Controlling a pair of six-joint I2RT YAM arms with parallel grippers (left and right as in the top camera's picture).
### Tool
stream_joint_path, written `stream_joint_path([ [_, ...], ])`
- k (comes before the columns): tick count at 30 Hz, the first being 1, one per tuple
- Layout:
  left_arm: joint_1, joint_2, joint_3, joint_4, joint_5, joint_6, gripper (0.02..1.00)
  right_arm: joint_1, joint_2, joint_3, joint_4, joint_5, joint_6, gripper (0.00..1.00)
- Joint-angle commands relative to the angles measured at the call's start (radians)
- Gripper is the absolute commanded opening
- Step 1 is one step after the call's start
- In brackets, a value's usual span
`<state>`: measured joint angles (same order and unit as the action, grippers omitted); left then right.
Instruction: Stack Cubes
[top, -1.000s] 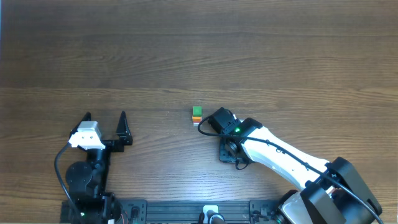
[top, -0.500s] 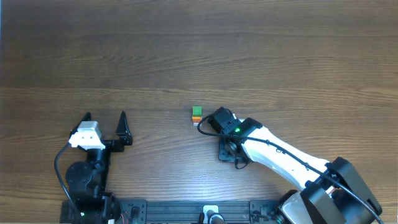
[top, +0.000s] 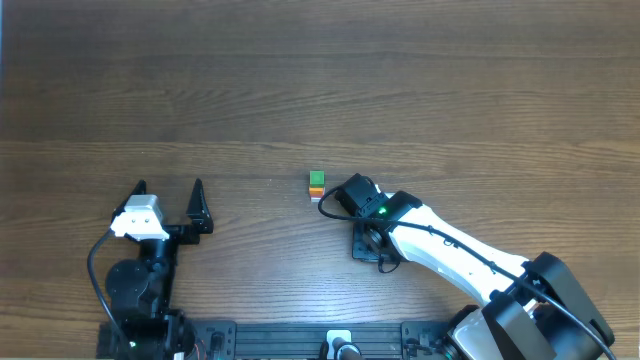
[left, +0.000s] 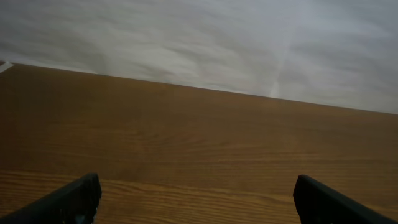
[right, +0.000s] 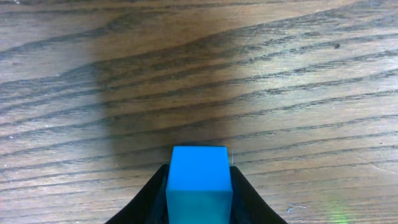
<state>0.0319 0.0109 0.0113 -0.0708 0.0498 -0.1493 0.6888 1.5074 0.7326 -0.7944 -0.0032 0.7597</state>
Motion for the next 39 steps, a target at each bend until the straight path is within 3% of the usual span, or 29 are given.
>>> stream_joint_path([
  [1, 0.006, -0.005, -0.005, -0.002, 0.01, 0.015, 1.0, 0.006, 0.005, -0.005, 0.004, -0.005, 0.007, 0.185],
  [15, 0.006, -0.005, -0.005, -0.002, 0.01, 0.015, 1.0, 0.005, -0.001, 0.067, -0.041, -0.014, -0.005, 0.012],
  [28, 0.006, -0.005, -0.005, -0.002, 0.01, 0.015, 1.0, 0.006, 0.046, 0.669, -0.472, 0.08, -0.07, 0.012],
  [39, 0.006, -0.005, -0.005, -0.002, 0.01, 0.015, 1.0, 0.021, 0.281, 0.979, -0.582, 0.079, -0.08, 0.009],
])
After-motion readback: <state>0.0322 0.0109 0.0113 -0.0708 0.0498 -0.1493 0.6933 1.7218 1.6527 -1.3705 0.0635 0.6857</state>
